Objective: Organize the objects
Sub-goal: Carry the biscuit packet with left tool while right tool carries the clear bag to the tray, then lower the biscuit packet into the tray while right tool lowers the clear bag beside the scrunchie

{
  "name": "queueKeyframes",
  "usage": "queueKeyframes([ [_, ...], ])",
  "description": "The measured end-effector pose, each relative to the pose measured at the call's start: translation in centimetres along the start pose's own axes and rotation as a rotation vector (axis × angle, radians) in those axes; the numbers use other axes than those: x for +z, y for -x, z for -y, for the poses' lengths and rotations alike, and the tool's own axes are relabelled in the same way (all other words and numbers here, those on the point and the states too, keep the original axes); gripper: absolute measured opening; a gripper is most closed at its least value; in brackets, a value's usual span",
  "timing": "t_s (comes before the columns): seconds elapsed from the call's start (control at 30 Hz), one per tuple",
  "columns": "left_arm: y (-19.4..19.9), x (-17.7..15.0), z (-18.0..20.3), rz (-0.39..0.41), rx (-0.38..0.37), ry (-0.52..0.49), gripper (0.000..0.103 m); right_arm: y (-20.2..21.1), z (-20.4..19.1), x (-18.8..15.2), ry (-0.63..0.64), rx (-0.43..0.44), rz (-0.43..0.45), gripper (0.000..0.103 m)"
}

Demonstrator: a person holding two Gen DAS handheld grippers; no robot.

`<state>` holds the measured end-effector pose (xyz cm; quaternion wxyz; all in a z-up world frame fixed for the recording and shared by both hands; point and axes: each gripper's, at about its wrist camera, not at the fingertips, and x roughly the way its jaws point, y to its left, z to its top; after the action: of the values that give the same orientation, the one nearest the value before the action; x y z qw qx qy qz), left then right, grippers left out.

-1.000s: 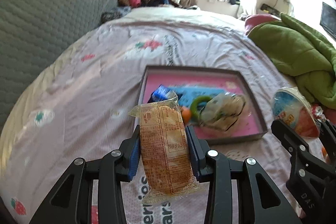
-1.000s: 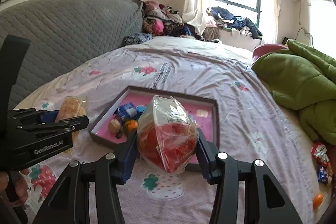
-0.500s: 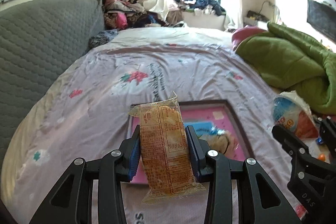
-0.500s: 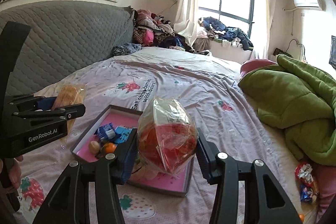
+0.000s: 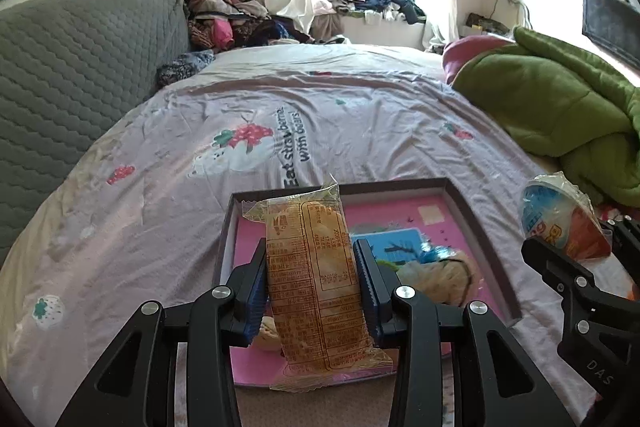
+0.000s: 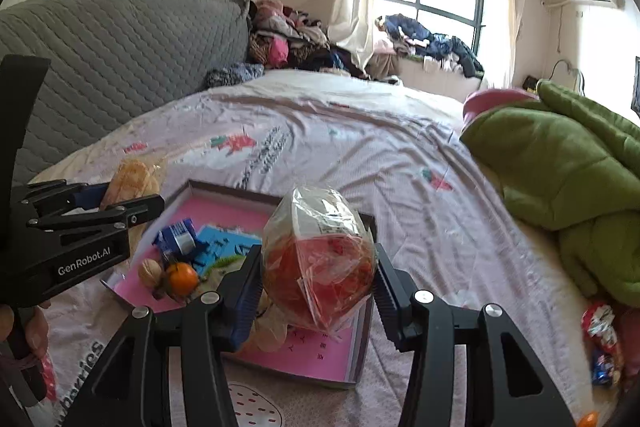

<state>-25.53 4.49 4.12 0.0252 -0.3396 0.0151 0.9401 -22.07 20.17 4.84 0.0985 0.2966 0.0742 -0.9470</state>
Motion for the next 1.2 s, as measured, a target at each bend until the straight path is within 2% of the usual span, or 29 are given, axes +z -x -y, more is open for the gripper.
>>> queueKeyframes([
  [0.6,-4.3,-2.9,-0.6,-0.036,-0.021,0.036,0.041,-4.8,-0.1,-3.6,-0.020,0.011,-0.086,0.051],
  [1.2,-6.1,-4.6,1.2,-0.057,-0.047,-0.026,0.041,-6.3,-1.1,-5.3,0.014,0.003,-0.139,0.051],
])
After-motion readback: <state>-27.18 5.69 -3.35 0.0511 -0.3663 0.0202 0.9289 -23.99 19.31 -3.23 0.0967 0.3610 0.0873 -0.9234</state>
